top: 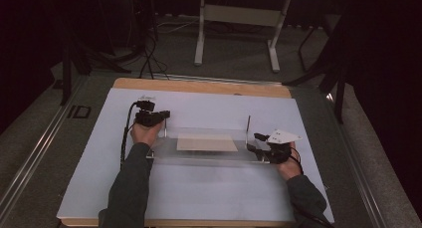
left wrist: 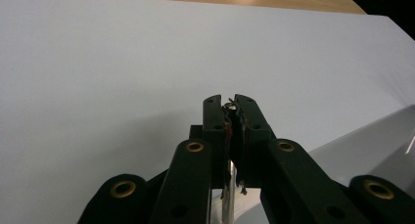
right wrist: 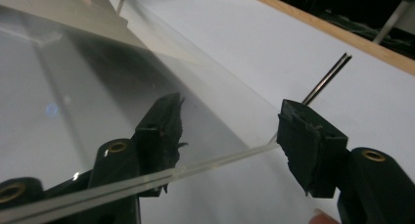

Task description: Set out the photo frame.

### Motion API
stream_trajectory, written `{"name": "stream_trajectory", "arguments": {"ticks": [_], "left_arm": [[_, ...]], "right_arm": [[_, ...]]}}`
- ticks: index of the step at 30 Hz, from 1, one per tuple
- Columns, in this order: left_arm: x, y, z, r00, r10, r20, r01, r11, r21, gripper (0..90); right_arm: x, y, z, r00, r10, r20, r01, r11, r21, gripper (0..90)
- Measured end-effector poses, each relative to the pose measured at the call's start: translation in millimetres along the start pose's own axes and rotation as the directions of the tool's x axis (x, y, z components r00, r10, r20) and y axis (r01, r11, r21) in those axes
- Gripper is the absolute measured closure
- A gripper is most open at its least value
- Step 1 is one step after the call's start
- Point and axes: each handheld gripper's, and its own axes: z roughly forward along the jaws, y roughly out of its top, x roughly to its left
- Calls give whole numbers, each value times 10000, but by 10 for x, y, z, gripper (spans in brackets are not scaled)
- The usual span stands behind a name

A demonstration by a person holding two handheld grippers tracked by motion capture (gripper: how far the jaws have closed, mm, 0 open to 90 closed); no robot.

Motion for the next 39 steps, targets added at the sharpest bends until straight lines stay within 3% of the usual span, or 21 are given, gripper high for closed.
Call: {"name": "stream_trajectory", "arguments": {"ticks": [5, 11, 22, 28, 39], "left_arm": [[5, 3, 1, 10000, -16, 20, 16, 10000, 19, 849], [6, 2, 1, 10000, -42, 24, 42, 10000, 17, 847], [6, 2, -1, 9999, -118, 33, 118, 9999, 10, 841], [7, -2, -6, 10000, 63, 28, -63, 10000, -46, 832], [-15, 8, -73, 9990, 433, -64, -434, 9987, -258, 703]], "right_arm": [[34, 20, 4, 9998, -206, -74, 205, 9996, -197, 396], [24, 26, 21, 9996, 11, -280, -17, 9998, -193, 445], [33, 50, 36, 9999, 18, -160, -20, 9999, -105, 462], [33, 74, 37, 9998, -109, -182, 108, 9999, -23, 481], [30, 88, 38, 9998, -75, -188, 76, 10000, 10, 485]]}}
